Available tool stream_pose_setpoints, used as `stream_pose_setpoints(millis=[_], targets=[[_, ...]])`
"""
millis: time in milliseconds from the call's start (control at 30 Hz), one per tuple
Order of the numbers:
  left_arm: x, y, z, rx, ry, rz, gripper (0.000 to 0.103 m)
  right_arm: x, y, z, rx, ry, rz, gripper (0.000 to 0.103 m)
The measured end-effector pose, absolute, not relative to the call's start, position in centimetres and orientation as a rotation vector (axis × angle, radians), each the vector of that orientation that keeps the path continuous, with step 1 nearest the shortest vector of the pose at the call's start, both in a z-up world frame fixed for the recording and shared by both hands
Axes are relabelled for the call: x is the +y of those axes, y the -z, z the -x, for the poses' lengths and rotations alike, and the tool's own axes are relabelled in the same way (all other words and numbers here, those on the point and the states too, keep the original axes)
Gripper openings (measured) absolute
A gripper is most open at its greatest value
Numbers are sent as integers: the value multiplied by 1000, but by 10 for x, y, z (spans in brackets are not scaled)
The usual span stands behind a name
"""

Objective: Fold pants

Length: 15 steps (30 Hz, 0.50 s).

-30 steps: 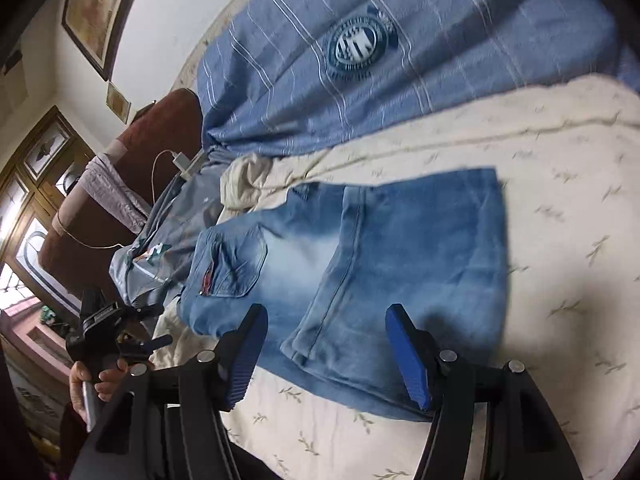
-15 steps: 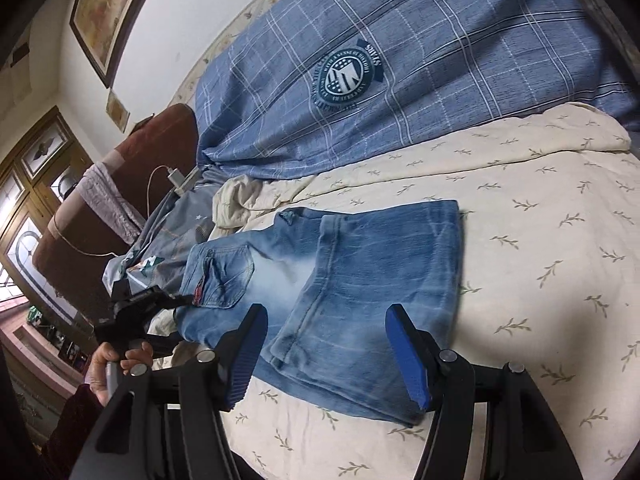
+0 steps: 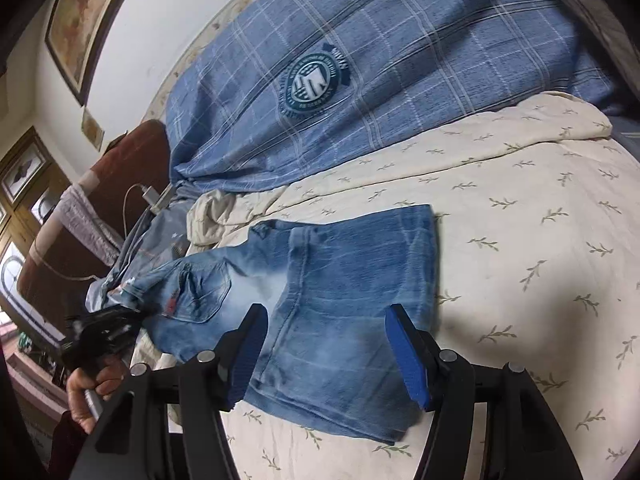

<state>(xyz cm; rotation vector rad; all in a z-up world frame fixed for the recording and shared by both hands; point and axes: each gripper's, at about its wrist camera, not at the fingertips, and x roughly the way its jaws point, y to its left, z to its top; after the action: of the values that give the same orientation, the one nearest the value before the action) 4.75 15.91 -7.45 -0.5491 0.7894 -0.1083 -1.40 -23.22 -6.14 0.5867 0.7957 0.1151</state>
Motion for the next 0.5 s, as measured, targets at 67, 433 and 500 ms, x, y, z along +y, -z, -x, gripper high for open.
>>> stream_pose_setpoints(millis=[67,433,500], targets=[[135,53,-43,754,138,430,13,-240,62,15,789,-94,-613,65],[88,26,-23,702,198,280,13,-265,59,20,768,-40,-678,65],[113,40,-29,752,132,323,13,-266,60,20,778,-42,-678,65]])
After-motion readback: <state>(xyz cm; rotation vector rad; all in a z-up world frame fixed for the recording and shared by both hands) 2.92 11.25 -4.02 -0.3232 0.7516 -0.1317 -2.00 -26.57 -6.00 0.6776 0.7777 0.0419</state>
